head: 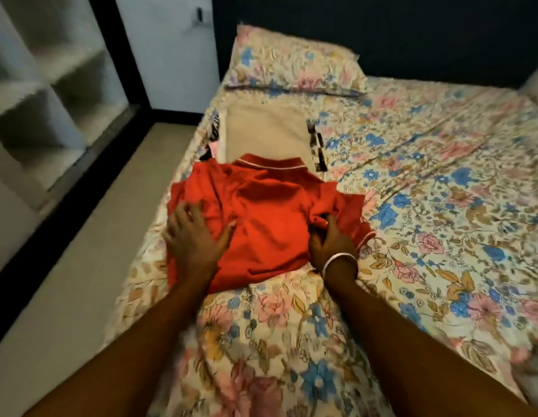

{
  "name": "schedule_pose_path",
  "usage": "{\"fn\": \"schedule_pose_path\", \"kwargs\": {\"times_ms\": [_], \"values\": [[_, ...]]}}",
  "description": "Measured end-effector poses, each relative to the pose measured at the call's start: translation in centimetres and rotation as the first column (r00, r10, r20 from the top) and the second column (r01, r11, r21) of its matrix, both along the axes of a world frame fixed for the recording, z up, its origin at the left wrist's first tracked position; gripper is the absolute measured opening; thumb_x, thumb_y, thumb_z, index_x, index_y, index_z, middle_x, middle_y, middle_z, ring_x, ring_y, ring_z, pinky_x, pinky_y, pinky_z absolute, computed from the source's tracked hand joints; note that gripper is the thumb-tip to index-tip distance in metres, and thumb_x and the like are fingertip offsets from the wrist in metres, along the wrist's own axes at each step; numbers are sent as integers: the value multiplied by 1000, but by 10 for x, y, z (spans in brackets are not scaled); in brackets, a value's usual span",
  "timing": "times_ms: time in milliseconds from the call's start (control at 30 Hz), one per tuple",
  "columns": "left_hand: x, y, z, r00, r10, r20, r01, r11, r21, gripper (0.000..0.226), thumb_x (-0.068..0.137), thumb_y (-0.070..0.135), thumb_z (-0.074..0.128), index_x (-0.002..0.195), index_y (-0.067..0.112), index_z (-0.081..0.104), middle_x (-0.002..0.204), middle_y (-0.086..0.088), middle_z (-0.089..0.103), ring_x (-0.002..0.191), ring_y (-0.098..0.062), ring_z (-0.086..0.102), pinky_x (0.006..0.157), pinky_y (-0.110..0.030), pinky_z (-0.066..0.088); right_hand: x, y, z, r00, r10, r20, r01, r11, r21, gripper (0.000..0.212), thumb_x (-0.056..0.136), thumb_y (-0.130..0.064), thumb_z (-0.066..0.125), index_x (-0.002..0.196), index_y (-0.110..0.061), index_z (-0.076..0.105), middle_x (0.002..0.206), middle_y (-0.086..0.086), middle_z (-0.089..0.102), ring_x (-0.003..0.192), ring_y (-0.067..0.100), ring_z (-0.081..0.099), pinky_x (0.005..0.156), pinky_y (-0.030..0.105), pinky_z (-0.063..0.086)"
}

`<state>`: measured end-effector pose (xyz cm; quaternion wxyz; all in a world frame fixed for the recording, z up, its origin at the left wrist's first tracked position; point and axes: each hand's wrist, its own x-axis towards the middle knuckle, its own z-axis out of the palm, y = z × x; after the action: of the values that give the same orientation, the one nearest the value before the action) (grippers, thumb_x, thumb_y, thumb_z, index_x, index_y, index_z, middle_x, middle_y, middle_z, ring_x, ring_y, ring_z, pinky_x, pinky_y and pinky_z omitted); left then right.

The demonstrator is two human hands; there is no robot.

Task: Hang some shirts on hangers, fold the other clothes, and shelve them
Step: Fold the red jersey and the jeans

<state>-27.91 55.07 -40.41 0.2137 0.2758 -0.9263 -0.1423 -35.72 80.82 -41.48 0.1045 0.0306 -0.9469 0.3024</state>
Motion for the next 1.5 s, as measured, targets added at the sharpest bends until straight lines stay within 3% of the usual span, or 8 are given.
{"fn": "schedule_pose_path", "kwargs": {"times_ms": [100, 333, 533, 767, 1100, 1200, 1333, 1500], "values": [[44, 7, 15, 985, -50, 168, 15, 979, 202, 77, 90, 54, 64, 145, 6, 42, 140, -27, 49, 129, -44, 47, 103, -54, 40, 17, 15, 27, 980, 121, 159, -79, 966, -247, 33, 94, -26, 61, 127, -21, 61, 110, 15, 71, 101, 35, 66, 88, 44, 52], [105, -7, 70, 969, -130, -212, 238, 729, 642, 49, 84, 5, 67, 117, 39, 56, 117, -4, 68, 96, -26, 69, 75, -47, 59, 74, 57, 94, 953, 231, 198, -77, 813, -578, 34, 85, -30, 77, 113, -13, 68, 106, 7, 70, 95, 26, 68, 78, 36, 59], [187, -1, 46, 938, -337, 86, 129, 566, 815, 38, 88, -1, 70, 118, 17, 56, 123, -15, 65, 82, -21, 71, 65, -31, 61, 140, 108, 69, 739, 427, 521, -331, 904, -270, 57, 55, -46, 70, 104, -19, 59, 85, -2, 66, 75, 15, 63, 70, 30, 55], [152, 8, 72, 862, -435, 259, 228, 790, 570, 144, 57, 79, 79, 161, 26, -5, 163, -14, 25, 143, -37, 40, 113, -55, 40, 166, 89, 63, 862, 343, 373, -325, 939, -113, 47, 75, -48, 74, 116, -24, 73, 103, -1, 70, 93, 22, 67, 83, 32, 54], [180, 37, 71, 904, -374, -205, 282, 165, 945, 79, 78, -19, 43, 140, 29, 52, 130, -10, 56, 100, -38, 67, 72, -44, 55, 213, 82, 100, 794, 489, 361, -284, 823, -491, 33, 85, -11, 50, 105, -28, 69, 102, -11, 67, 94, 0, 60, 76, 12, 46], [231, 25, 72, 746, -666, -14, 261, 273, 926, 55, 89, -12, 47, 127, 26, 57, 107, 0, 61, 68, -13, 61, 55, -22, 47, 219, 99, 88, 555, 453, 698, -495, 854, -160, 20, 95, -17, 57, 103, -15, 74, 95, 0, 67, 93, 20, 65, 72, 20, 46], [270, -10, 79, 421, -801, 427, 363, 580, 729, 52, 76, 58, 55, 117, 28, 62, 118, 13, 62, 107, -6, 60, 85, -7, 41, 209, 119, 101, 478, 208, 854, -619, 769, 159, 29, 81, -43, 55, 87, -17, 68, 103, 11, 68, 92, 26, 64, 75, 27, 46], [281, -37, 76, 317, -609, 727, 230, 793, 564, 35, 91, 24, 57, 121, 8, 61, 115, -6, 63, 92, -15, 53, 71, -15, 41, 199, 100, 132, 364, 177, 914, -765, 617, 185, 52, 94, -38, 57, 134, -5, 60, 132, 17, 60, 118, 29, 58, 98, 30, 44]]}}
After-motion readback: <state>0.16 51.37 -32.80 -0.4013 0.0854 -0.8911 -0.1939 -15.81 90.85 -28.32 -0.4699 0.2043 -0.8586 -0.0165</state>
